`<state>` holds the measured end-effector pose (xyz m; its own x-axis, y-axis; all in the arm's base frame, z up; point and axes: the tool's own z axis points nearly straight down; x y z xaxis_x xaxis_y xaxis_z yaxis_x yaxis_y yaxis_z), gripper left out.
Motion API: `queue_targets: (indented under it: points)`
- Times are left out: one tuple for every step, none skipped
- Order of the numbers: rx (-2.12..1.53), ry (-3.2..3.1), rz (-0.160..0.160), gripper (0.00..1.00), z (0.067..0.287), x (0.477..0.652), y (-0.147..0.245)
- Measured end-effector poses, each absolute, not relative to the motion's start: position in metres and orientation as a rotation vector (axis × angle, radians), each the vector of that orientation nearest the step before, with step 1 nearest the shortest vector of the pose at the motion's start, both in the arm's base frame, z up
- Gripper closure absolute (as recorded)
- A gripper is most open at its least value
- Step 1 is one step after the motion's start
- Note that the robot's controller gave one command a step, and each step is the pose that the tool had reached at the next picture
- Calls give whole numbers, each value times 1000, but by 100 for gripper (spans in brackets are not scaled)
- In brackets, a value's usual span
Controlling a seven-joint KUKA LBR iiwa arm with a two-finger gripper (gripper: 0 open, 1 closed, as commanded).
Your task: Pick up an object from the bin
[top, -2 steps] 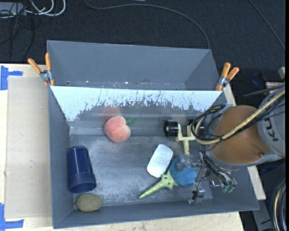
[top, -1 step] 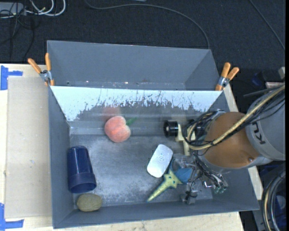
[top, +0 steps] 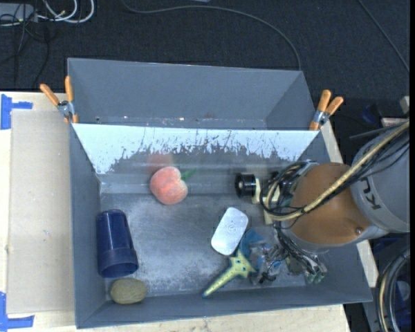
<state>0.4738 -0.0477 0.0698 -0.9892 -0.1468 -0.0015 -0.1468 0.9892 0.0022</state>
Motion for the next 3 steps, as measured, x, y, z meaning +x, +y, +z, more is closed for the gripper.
queue_targets:
  points:
    - [-232, 3132, 3, 100, 70, 474, -48]
    - [-233, 3134, 4, 100, 73, 473, -48]
    - [-236, 3137, 6, 100, 90, 472, -47]
